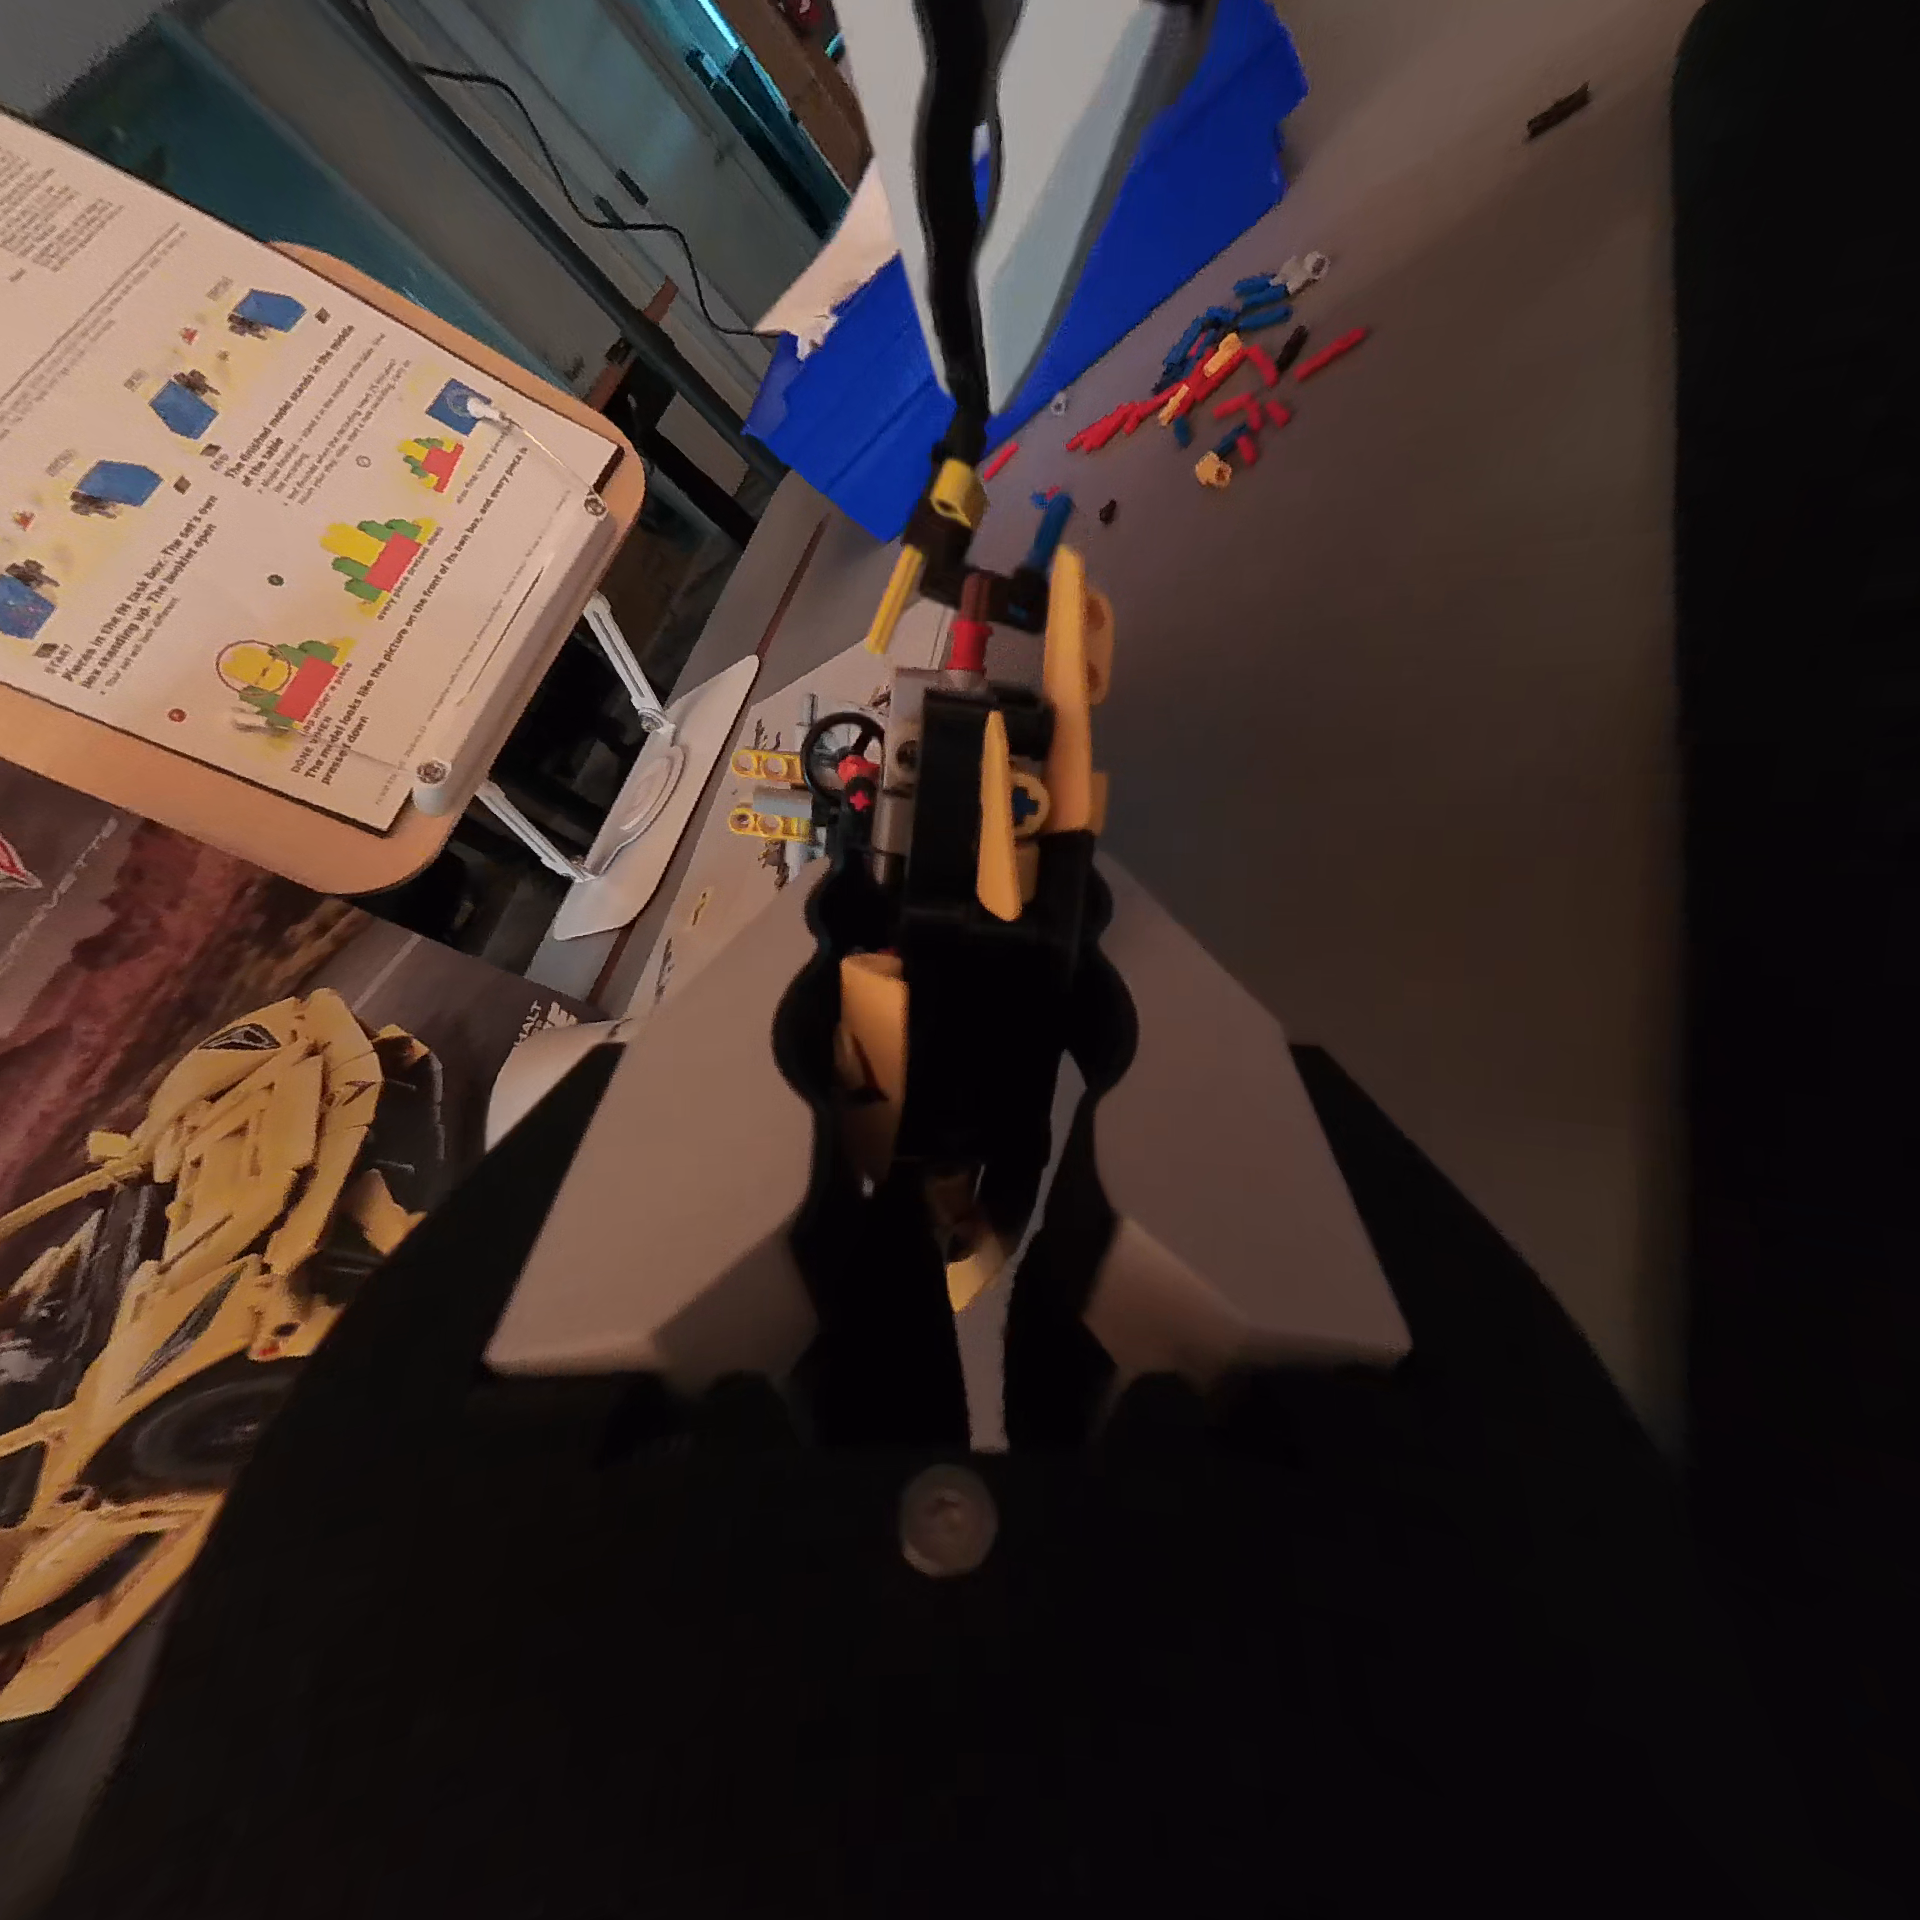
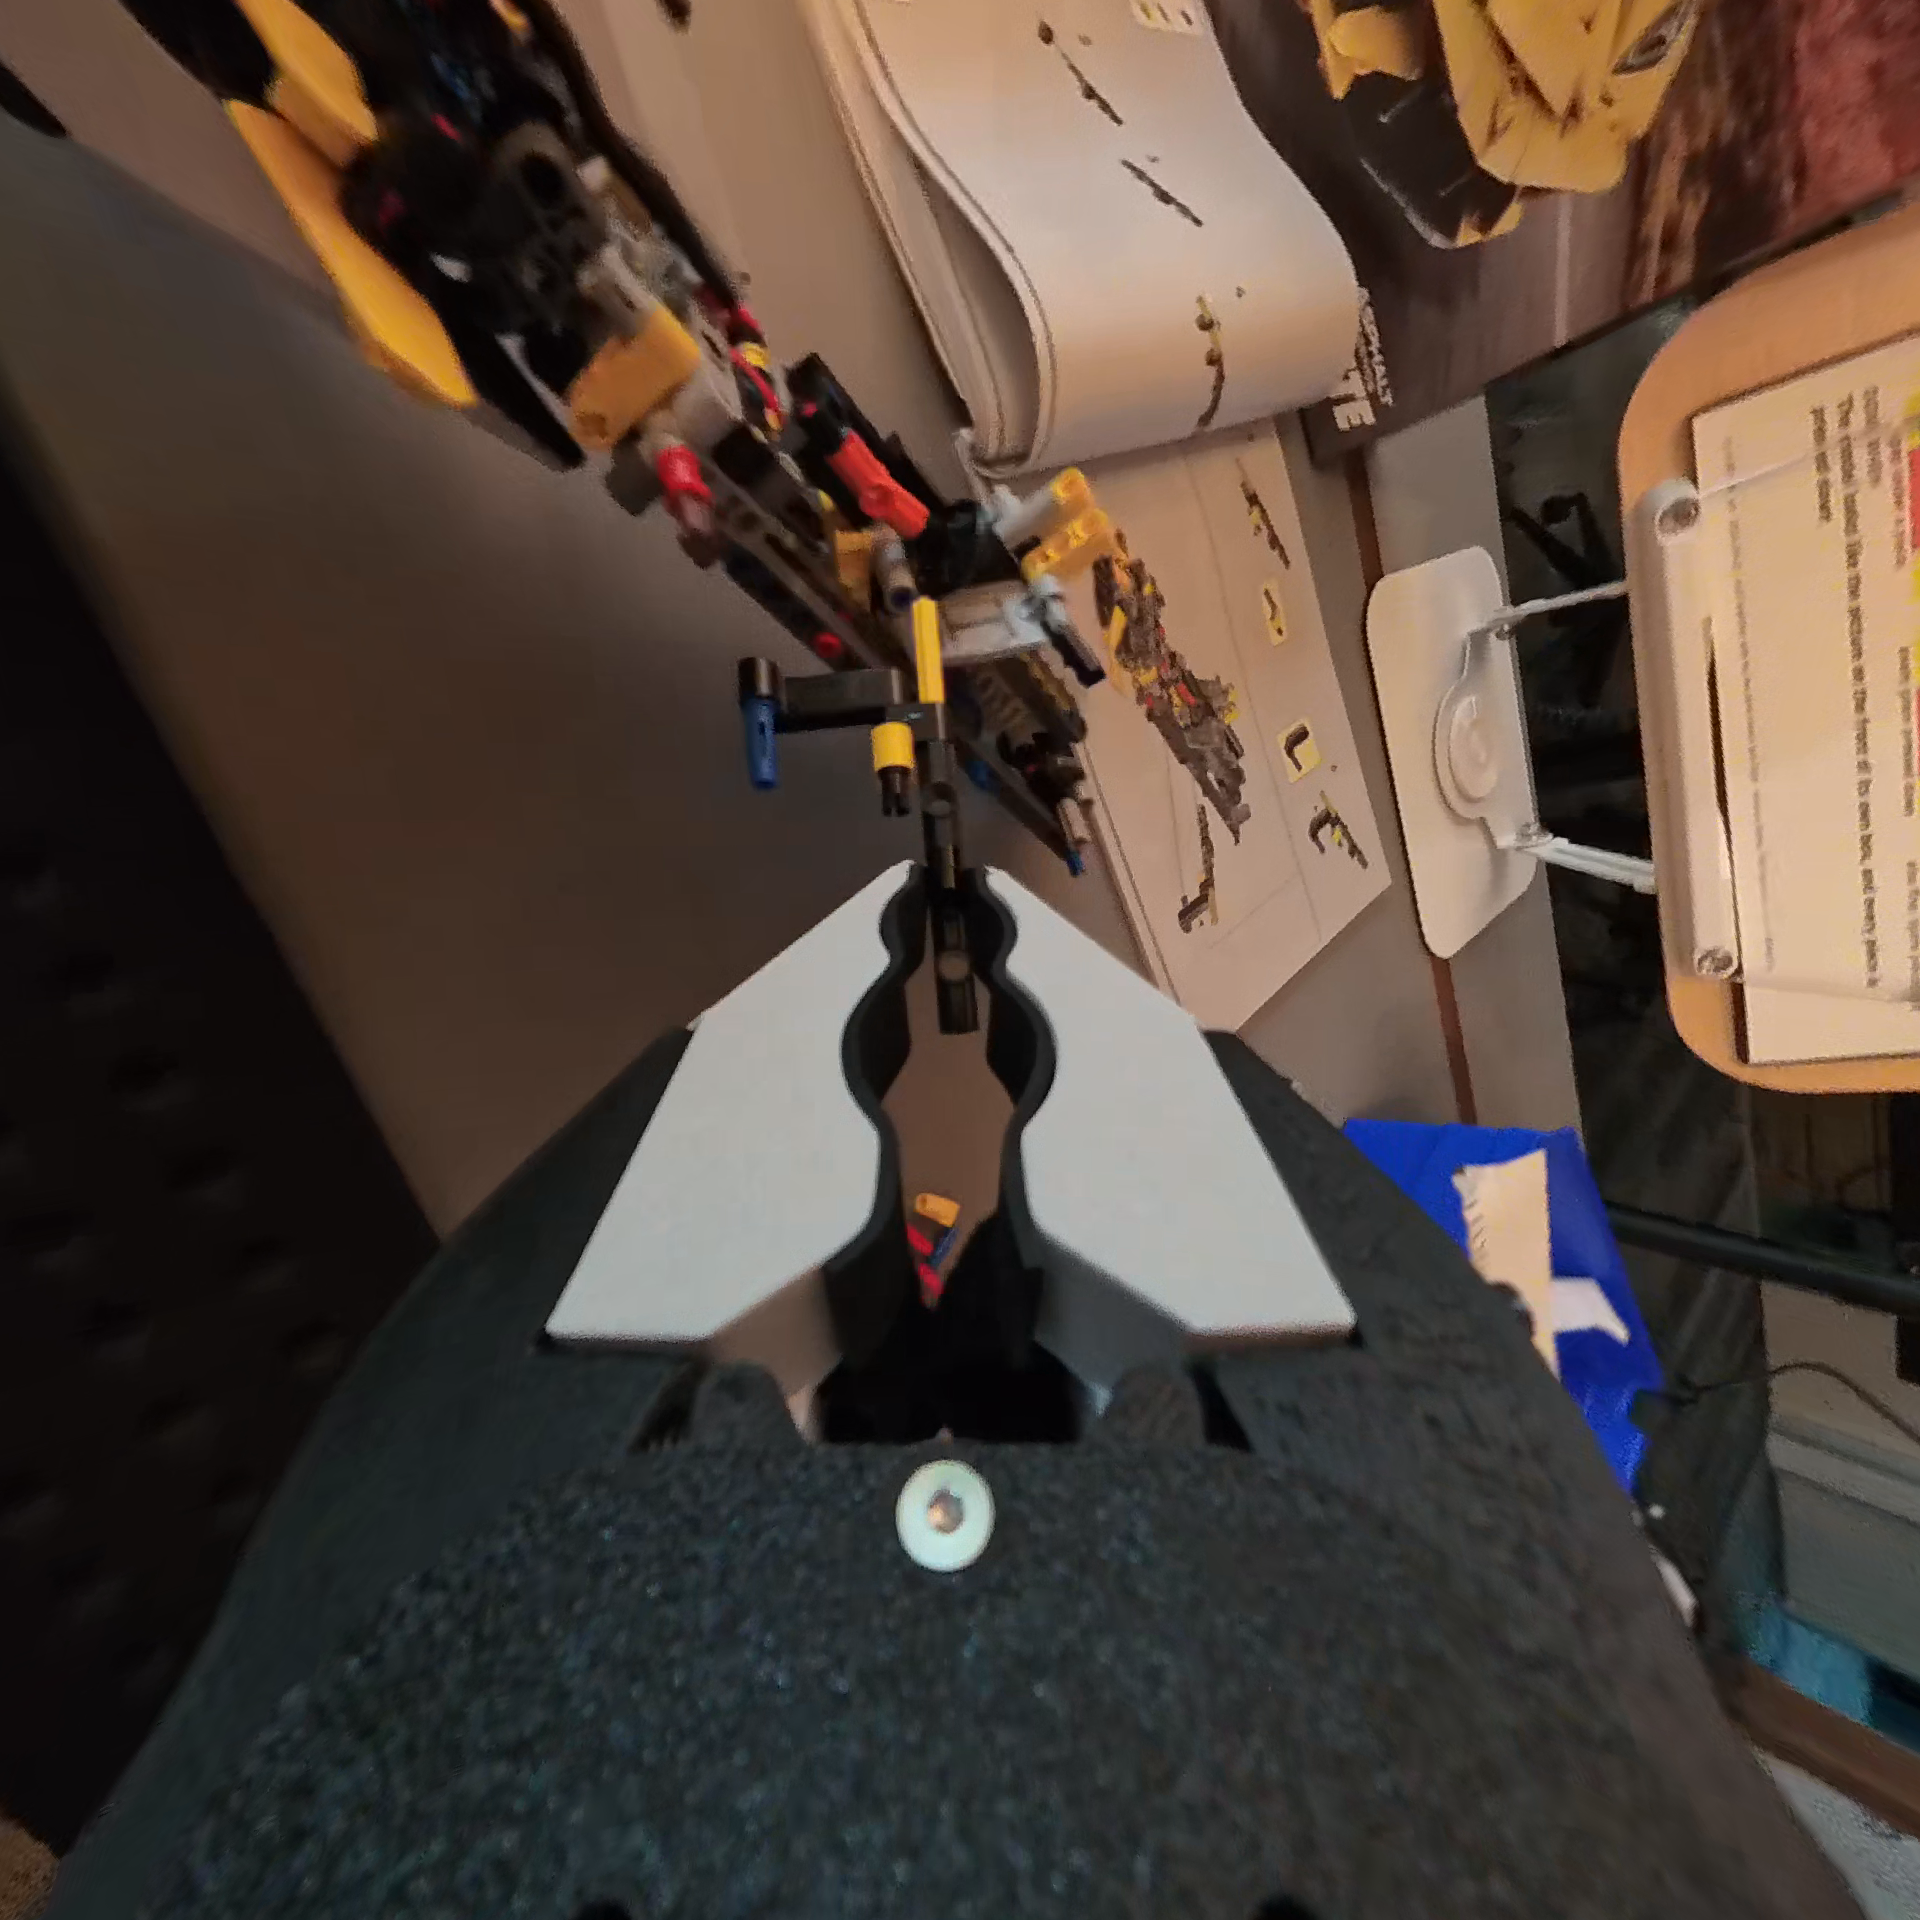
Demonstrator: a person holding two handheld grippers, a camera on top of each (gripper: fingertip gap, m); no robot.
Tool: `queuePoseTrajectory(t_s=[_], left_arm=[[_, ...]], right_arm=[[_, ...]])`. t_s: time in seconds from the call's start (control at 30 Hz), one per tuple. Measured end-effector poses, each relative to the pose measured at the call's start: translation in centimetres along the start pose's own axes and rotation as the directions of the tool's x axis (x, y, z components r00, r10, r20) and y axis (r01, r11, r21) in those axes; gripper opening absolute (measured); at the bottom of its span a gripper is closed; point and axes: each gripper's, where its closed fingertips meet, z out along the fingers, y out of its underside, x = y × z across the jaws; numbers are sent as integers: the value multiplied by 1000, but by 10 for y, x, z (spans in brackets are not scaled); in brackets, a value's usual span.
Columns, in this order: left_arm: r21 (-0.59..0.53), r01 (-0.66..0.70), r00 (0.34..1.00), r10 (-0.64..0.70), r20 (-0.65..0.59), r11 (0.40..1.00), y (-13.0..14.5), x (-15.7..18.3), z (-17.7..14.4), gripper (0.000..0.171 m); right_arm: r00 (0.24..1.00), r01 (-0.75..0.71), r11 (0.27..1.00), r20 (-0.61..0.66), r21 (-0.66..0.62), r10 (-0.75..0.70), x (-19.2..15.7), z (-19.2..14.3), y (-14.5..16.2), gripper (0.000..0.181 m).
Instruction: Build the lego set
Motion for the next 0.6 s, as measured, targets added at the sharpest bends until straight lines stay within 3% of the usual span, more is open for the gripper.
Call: queuePoseTrajectory(t_s=[0.17, 0.23, 0.4, 0.6], left_arm=[[9, -66, 998, 67, -6, 998, -2, 7, -2, 34], [10, -79, 997, 79, -7, 997, -3, 9, -1, 34], [6, -95, 995, 95, -3, 995, -3, 10, 0, 34], [8, -91, 996, 91, -5, 996, -3, 10, -1, 34]], right_arm=[[990, -142, 990, -17, 8, 142, -2, -1, 23, 7], [971, -236, 971, 33, 38, 235, -8, -4, 26, 7], [884, -467, 878, 86, 105, 459, -2, -14, 32, 6], [767, -633, 765, 222, 116, 601, -4, -17, 28, 6]])
